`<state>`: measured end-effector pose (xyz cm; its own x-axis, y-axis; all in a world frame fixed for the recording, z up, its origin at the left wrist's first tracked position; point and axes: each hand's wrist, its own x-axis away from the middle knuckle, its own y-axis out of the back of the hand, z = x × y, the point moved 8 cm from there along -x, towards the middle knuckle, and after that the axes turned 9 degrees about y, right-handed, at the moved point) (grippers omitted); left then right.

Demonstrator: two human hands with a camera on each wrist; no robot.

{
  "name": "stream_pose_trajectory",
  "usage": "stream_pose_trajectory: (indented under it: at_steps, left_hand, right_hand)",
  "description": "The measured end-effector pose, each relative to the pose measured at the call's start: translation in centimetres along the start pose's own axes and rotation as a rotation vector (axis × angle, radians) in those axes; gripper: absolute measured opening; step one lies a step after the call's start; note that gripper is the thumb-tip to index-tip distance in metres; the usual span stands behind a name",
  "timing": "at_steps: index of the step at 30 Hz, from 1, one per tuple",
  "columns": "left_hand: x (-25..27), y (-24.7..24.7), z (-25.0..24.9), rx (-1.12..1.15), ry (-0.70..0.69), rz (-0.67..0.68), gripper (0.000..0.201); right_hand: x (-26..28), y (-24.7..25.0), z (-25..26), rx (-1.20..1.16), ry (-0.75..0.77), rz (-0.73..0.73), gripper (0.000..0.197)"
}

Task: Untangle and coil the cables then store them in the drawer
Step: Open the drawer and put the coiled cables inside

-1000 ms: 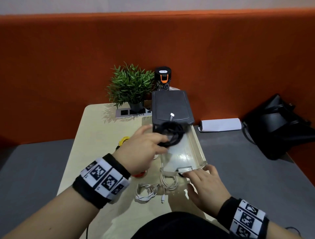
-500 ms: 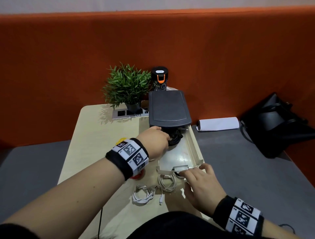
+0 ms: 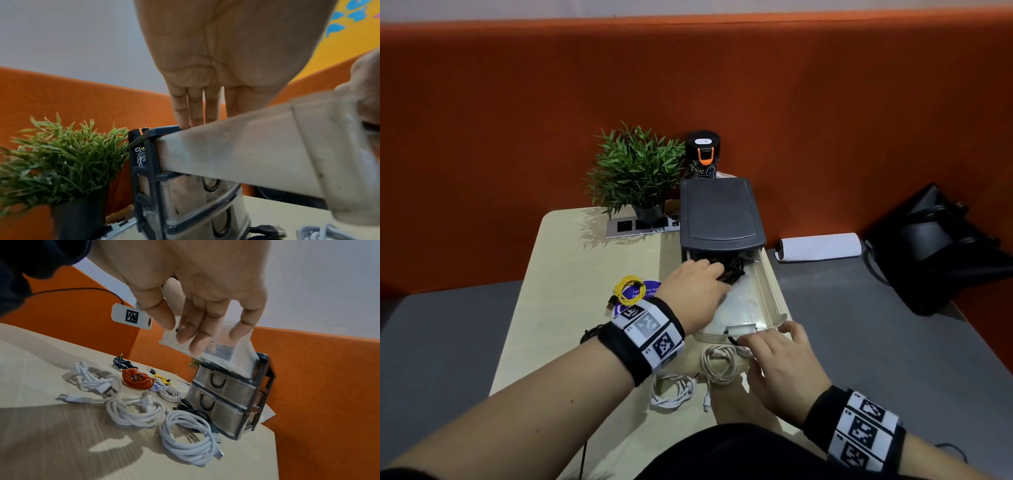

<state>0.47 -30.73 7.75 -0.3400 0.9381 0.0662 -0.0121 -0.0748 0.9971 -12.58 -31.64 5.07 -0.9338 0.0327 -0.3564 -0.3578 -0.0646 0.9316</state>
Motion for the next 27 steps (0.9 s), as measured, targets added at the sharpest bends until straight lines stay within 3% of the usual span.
stream_pose_trajectory:
  at_steps: [5,11,15,18,21,27]
  left_hand:
    - [0.1,0.3,1.2,-0.119,0.083,-0.066,0.033]
    - [0.0,0.7,2.5,-0.014,0.149,-0.112,0.031]
    - [2.5,3.0,7.0,0.176,0.376,-0.271,0.025]
    - [5.4,-0.8,12.5,0.207,0.632,-0.071,0.022]
    - [8.3,-6.0,14.4,0.156,0.698,0.179,0.019]
    - [11.2,-10.9,15.3,0.219,0.811,0.209,0.026]
  right_hand:
    - [-0.2,0.1,0.1,0.012,-0.022,0.005,0.028]
    - [-0.5,0.2,0.1,0.037,-0.036,0.016,0.033]
    - [-1.3,0.2,-0.3,0.064,-0.057,0.017,0.028]
    - [-2.1,-0.1,-0.9,0.061,-0.075,0.022,0.031]
    - [-2.9,-0.4,-1.6,0.075,-0.089,0.035,0.030]
    - [-3.7,-1.0,-2.8,0.049,-0.117,0.076,0.036]
